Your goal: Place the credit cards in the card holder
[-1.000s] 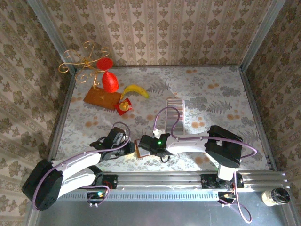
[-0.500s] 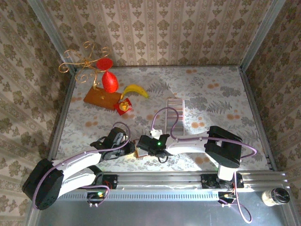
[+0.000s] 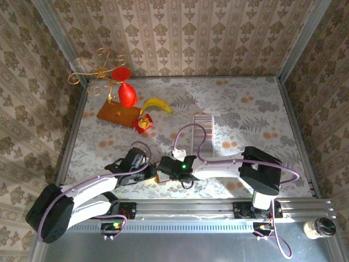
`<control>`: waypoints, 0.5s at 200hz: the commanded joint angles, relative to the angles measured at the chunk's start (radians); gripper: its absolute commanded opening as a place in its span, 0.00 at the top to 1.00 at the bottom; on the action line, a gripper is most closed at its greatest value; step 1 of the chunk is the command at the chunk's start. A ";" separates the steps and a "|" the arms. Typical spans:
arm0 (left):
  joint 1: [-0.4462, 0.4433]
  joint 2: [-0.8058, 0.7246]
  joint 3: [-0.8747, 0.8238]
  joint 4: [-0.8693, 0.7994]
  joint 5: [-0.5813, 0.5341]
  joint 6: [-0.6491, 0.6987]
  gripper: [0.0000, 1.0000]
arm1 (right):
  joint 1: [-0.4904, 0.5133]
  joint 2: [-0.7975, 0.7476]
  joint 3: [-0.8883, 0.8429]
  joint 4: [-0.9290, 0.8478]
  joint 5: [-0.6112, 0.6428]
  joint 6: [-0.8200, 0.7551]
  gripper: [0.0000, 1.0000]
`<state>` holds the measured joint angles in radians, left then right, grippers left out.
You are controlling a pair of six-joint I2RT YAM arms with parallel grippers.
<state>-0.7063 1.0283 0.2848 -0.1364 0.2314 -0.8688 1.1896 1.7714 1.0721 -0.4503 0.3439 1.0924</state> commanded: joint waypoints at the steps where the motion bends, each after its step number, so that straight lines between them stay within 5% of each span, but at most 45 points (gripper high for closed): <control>1: -0.016 0.018 -0.015 -0.025 0.034 -0.015 0.79 | 0.007 -0.043 0.002 0.015 0.024 -0.010 0.66; 100: -0.017 -0.013 -0.019 -0.049 0.002 -0.024 0.81 | 0.007 -0.049 -0.054 0.188 -0.050 -0.014 0.66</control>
<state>-0.7074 1.0271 0.2848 -0.1379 0.2272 -0.8707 1.1896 1.7306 1.0332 -0.3153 0.3161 1.0760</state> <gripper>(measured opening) 0.189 0.337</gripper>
